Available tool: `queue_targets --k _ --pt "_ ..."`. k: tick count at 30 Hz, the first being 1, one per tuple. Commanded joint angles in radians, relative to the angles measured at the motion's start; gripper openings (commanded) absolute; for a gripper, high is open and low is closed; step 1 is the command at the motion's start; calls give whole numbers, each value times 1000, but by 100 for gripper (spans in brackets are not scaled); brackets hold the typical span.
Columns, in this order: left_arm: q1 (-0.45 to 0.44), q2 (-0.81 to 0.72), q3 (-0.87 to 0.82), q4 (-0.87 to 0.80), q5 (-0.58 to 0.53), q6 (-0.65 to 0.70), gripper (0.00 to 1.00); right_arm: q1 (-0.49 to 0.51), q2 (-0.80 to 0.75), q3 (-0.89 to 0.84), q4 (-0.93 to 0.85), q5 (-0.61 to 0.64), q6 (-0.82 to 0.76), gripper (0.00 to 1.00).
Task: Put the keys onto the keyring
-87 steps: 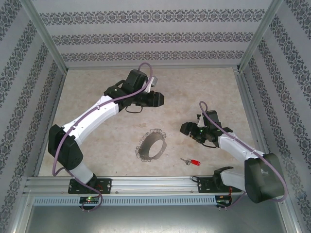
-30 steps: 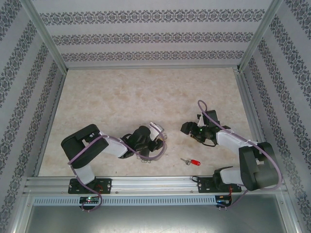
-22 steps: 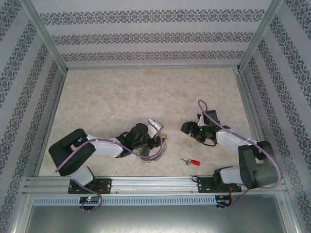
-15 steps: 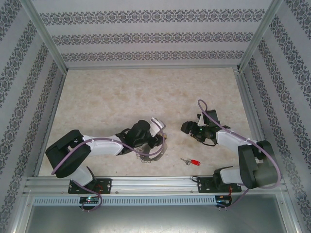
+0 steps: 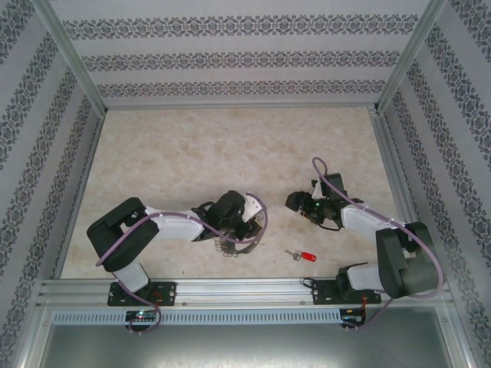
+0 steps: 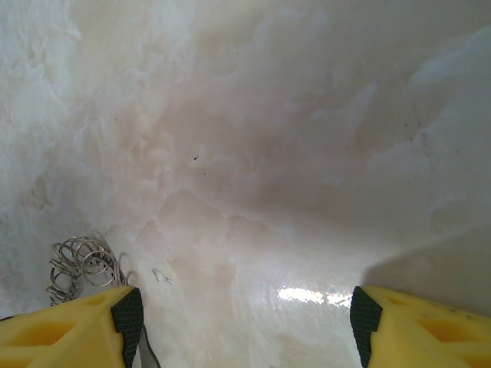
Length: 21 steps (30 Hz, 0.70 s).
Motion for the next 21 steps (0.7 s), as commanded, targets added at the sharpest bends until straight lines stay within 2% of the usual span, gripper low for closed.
queue_targets --k 1,19,21 --pt "-14 20 27 -11 25 -4 39 -11 7 15 4 -18 -19 74" --pt "-1 83 57 24 20 -8 32 -22 6 7 1 -22 -26 74" --pt "1 88 60 32 23 -10 29 -22 5 4 2 -22 -28 74"
